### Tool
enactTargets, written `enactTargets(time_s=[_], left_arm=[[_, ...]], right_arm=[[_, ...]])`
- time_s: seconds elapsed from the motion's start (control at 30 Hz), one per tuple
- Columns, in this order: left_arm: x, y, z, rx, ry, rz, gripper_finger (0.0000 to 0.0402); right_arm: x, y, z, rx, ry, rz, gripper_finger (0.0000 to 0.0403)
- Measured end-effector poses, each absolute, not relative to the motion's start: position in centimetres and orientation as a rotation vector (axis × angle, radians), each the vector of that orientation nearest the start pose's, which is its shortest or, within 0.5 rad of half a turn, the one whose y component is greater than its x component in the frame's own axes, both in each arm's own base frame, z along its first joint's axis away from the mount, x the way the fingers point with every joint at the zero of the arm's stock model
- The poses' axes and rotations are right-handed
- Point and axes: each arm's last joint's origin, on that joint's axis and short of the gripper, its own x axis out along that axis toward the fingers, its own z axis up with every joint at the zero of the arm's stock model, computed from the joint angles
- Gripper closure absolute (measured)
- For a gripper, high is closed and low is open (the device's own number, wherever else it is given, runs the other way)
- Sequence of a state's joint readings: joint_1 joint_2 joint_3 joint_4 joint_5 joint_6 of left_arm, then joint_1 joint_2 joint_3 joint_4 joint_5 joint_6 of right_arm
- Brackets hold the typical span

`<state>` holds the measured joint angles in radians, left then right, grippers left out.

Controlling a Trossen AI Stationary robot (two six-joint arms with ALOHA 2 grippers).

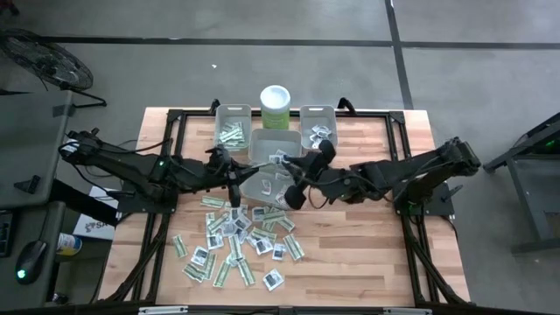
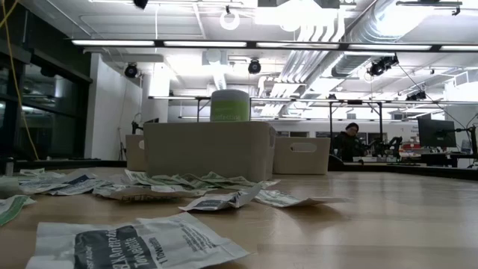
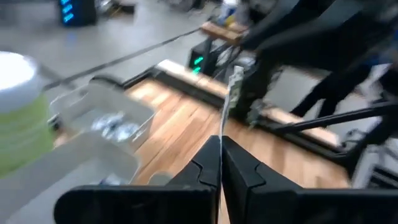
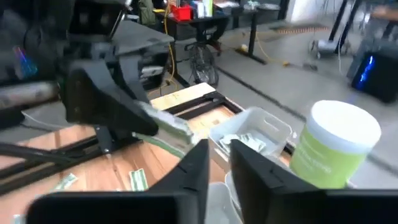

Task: Pick & Place First Aid Supplies
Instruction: Put the bandage pack into the left bin

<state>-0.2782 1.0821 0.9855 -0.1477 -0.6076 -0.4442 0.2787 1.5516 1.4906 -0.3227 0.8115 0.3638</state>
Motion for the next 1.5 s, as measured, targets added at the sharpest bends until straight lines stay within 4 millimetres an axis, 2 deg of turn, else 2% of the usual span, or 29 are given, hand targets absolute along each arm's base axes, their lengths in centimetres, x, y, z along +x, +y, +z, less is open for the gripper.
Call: enactTargets(time_s=[0.2,0.37,0.6,0.77,0.97,1.23,1.5], left_arm=[[22.8,-2.5,33.6,-0.490,0.262,0.466,0.0401],[22.6,0.6,32.5,-0.574,0.375,0.538,0.0401],[21.2,6.3,30.9,-0.661,0.550,0.634,0.0401],[20.4,10.6,29.8,-0.714,0.606,0.661,0.0401],[20.0,14.5,27.7,-0.782,0.680,0.717,0.0401],[19.8,18.2,24.4,-0.863,0.780,0.775,0.0402],[19.5,20.2,22.3,-0.915,0.840,0.799,0.0401]], right_arm=[[30.9,5.1,39.0,0.268,0.299,-0.610,0.0257],[29.3,4.2,39.6,0.284,0.355,-0.587,0.0221],[28.8,4.1,39.4,0.264,0.396,-0.592,0.0219],[28.7,4.0,39.3,0.276,0.405,-0.596,0.0217],[28.6,4.0,39.1,0.277,0.428,-0.608,0.0218],[28.5,4.0,39.0,0.281,0.428,-0.614,0.0218],[28.5,4.0,39.0,0.278,0.430,-0.617,0.0219]])
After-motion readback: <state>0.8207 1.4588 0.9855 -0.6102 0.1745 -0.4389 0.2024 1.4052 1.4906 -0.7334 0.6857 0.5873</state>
